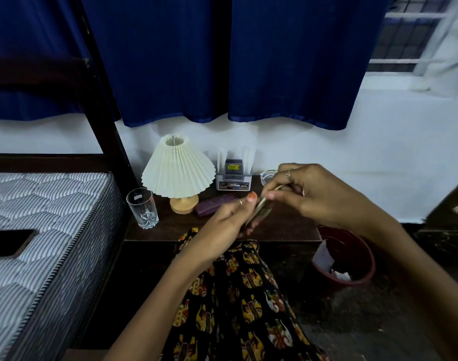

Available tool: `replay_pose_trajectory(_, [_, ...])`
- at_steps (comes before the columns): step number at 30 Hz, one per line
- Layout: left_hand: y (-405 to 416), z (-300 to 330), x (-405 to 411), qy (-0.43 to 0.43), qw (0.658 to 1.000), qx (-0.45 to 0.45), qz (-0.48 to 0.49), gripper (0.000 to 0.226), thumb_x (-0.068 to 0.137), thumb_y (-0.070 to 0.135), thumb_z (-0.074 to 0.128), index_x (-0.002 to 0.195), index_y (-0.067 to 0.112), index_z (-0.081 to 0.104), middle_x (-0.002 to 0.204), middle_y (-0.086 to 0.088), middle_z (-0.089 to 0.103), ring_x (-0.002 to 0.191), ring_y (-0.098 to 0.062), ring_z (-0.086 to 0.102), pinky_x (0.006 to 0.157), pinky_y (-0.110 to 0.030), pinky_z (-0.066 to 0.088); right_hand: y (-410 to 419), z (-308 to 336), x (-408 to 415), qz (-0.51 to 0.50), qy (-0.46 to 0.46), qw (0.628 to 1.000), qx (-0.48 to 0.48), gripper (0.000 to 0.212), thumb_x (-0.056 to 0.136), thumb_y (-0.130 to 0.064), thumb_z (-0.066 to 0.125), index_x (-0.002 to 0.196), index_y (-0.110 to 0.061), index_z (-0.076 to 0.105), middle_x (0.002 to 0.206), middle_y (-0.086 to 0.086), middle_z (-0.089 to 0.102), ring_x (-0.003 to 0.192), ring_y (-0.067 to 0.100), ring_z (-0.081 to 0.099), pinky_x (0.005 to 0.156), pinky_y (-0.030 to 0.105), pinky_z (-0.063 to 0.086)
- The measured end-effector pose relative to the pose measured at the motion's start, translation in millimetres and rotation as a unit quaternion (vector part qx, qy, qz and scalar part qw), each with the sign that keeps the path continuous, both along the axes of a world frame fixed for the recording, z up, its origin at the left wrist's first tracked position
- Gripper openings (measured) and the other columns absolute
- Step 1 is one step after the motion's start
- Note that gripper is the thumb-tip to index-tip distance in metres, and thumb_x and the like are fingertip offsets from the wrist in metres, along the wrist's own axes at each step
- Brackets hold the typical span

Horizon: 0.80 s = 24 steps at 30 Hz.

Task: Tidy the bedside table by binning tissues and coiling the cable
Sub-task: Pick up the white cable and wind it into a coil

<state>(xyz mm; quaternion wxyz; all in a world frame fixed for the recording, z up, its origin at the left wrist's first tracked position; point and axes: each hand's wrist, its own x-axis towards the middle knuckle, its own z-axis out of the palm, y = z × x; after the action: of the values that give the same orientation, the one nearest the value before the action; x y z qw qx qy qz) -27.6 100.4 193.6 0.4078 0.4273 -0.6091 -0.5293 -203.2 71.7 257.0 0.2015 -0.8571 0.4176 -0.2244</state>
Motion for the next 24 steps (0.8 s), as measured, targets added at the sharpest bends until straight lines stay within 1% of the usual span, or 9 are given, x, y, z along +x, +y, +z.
replay_pose_trajectory(2, [1, 2, 1, 0.015, 1.0, 0.001, -0.004, 0.03, 0.094, 0.038, 0.04, 0.083, 0.027, 0.066, 0.06, 0.016, 0.053, 0.057, 0.005, 0.046, 0.056, -0.007, 0.037, -7, -5, -1, 0.02, -0.004, 1.0, -0.007, 0.016, 0.091, -0.019, 0.058, 0.099, -0.023, 0.071, 0.081, -0.003, 0.055, 0.079, 0.003, 0.049, 0.07, 0.016, 0.038])
replay_pose_trajectory(5, [-1, 2, 5, 0.004, 1.0, -0.01, -0.008, 0.022, 0.098, 0.021, 0.043, 0.1, 0.016, 0.064, 0.054, 0.019, 0.055, 0.053, 0.008, 0.046, 0.055, -0.006, 0.035, -11, -14, -2, 0.037, -0.032, 0.999, -0.009, 0.02, 0.093, -0.018, 0.054, 0.103, -0.027, 0.069, 0.084, -0.007, 0.052, 0.089, 0.006, 0.05, 0.079, 0.024, 0.041])
replay_pose_trajectory(8, [-1, 0, 10, 0.019, 1.0, 0.006, -0.009, 0.033, 0.096, 0.028, 0.044, 0.107, 0.005, 0.065, 0.056, 0.016, 0.042, 0.052, 0.001, 0.035, 0.052, -0.011, 0.028, -13, -21, -2, 0.034, -0.082, 0.996, 0.0, 0.022, 0.093, -0.015, 0.054, 0.104, -0.027, 0.068, 0.089, -0.004, 0.056, 0.09, 0.01, 0.055, 0.079, 0.022, 0.042])
replay_pose_trajectory(13, [-3, -2, 9, 0.086, 0.996, 0.026, -0.021, 0.038, 0.088, 0.037, 0.048, 0.102, 0.008, 0.068, 0.059, 0.013, 0.033, 0.053, -0.002, 0.028, 0.051, -0.017, 0.021, -18, -32, -1, -0.006, -0.162, 0.987, -0.018, 0.018, 0.089, -0.01, 0.06, 0.094, -0.025, 0.069, 0.095, -0.001, 0.064, 0.093, 0.006, 0.061, 0.084, 0.012, 0.043])
replay_pose_trajectory(17, [-4, -1, 6, 0.156, 0.986, 0.049, -0.032, 0.035, 0.087, 0.033, 0.049, 0.1, 0.007, 0.069, 0.06, 0.01, 0.031, 0.052, -0.003, 0.025, 0.05, -0.019, 0.015, -21, -45, -2, -0.053, -0.221, 0.974, -0.011, 0.011, 0.084, -0.009, 0.066, 0.091, -0.016, 0.071, 0.092, -0.001, 0.063, 0.08, 0.01, 0.061, 0.075, 0.014, 0.046])
replay_pose_trajectory(19, [-5, -1, 4, 0.186, 0.98, 0.063, -0.044, 0.034, 0.088, 0.032, 0.049, 0.099, 0.007, 0.069, 0.06, 0.009, 0.03, 0.052, -0.003, 0.024, 0.049, -0.02, 0.013, -20, -52, 0, -0.058, -0.264, 0.963, 0.008, 0.018, 0.084, -0.005, 0.065, 0.087, -0.022, 0.07, 0.086, -0.007, 0.064, 0.072, 0.011, 0.062, 0.07, 0.011, 0.046])
replay_pose_trajectory(21, [-6, -1, 2, 0.219, 0.971, 0.083, -0.055, 0.034, 0.089, 0.03, 0.048, 0.098, 0.007, 0.07, 0.061, 0.008, 0.03, 0.051, -0.002, 0.024, 0.047, -0.019, 0.012, -16, -58, 4, -0.062, -0.308, 0.948, 0.043, 0.034, 0.084, -0.002, 0.063, 0.081, -0.035, 0.069, 0.078, -0.013, 0.069, 0.068, 0.002, 0.062, 0.067, 0.012, 0.048])
replay_pose_trajectory(22, [-6, -2, 0, 0.233, 0.966, 0.092, -0.059, 0.034, 0.09, 0.03, 0.047, 0.099, 0.006, 0.069, 0.061, 0.008, 0.029, 0.051, -0.001, 0.024, 0.047, -0.019, 0.012, -14, -62, 6, -0.069, -0.327, 0.94, 0.06, 0.039, 0.085, 0.0, 0.062, 0.078, -0.038, 0.07, 0.077, -0.017, 0.071, 0.069, -0.001, 0.062, 0.069, 0.013, 0.049])
replay_pose_trajectory(24, [-7, -3, -4, 0.253, 0.959, 0.107, -0.063, 0.034, 0.09, 0.03, 0.047, 0.1, 0.005, 0.068, 0.06, 0.008, 0.03, 0.05, -0.001, 0.025, 0.046, -0.018, 0.012, -11, -69, 9, -0.087, -0.363, 0.923, 0.089, 0.04, 0.085, 0.002, 0.06, 0.079, -0.036, 0.072, 0.082, -0.016, 0.073, 0.081, 0.0, 0.065, 0.082, 0.019, 0.05])
